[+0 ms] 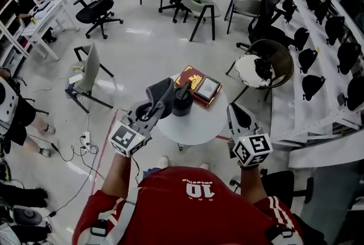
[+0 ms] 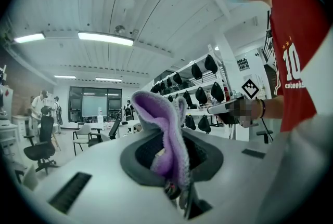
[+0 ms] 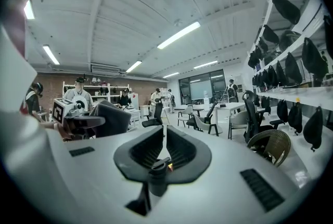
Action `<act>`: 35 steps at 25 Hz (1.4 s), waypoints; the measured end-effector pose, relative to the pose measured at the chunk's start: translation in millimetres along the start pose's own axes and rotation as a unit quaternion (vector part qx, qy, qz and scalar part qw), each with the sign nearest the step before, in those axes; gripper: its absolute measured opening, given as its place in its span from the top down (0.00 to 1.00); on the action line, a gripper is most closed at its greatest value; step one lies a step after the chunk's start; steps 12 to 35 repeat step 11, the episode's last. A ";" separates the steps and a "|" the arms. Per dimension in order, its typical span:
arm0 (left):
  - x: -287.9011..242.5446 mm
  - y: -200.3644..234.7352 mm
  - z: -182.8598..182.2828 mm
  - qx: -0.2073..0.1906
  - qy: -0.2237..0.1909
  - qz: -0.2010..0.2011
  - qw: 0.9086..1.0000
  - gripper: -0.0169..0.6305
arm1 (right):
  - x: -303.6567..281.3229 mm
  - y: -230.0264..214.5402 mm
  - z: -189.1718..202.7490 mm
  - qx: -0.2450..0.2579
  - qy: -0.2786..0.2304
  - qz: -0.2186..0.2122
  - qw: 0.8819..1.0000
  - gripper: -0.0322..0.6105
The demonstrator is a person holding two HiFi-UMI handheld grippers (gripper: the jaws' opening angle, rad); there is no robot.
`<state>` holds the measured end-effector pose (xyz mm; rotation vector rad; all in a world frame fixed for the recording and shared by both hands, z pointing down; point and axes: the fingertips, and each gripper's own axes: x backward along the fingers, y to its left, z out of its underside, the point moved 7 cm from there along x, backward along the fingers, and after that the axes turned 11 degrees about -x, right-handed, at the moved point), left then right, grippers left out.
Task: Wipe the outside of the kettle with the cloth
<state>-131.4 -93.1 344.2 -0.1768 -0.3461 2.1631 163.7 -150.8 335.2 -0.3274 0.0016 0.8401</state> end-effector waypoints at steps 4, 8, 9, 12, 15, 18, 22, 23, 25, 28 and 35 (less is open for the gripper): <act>0.6 2.1 1.4 0.017 -0.006 -0.001 1.000 0.89 | 0.1 -1.7 0.2 -0.004 -0.004 0.003 1.000 0.90; 0.1 0.6 1.9 0.003 -0.002 0.005 1.000 0.89 | 0.3 -1.4 -0.1 -0.006 -0.005 0.005 1.000 0.90; 0.2 0.5 2.1 0.003 -0.002 0.006 1.000 0.89 | 0.0 -1.1 -0.2 -0.006 -0.005 0.005 1.000 0.90; 0.5 0.6 2.7 0.007 -0.003 0.007 1.000 0.89 | -0.8 -0.6 -0.4 -0.005 -0.004 0.005 1.000 0.90; 0.5 0.6 2.7 0.007 -0.003 0.007 1.000 0.89 | -0.8 -0.6 -0.4 -0.005 -0.004 0.005 1.000 0.90; 0.5 0.6 2.7 0.007 -0.003 0.007 1.000 0.89 | -0.8 -0.6 -0.4 -0.005 -0.004 0.005 1.000 0.90; 0.5 0.6 2.7 0.007 -0.003 0.007 1.000 0.89 | -0.8 -0.6 -0.4 -0.005 -0.004 0.005 1.000 0.90; 0.5 0.6 2.7 0.007 -0.003 0.007 1.000 0.89 | -0.8 -0.6 -0.4 -0.005 -0.004 0.005 1.000 0.90; 0.5 0.6 2.7 0.007 -0.003 0.007 1.000 0.89 | -0.8 -0.6 -0.4 -0.005 -0.004 0.005 1.000 0.90; 0.5 0.6 2.7 0.007 -0.003 0.007 1.000 0.89 | -0.8 -0.6 -0.4 -0.005 -0.004 0.005 1.000 0.90; 0.5 0.6 2.7 0.007 -0.003 0.007 1.000 0.89 | -0.8 -0.6 -0.4 -0.005 -0.004 0.005 1.000 0.90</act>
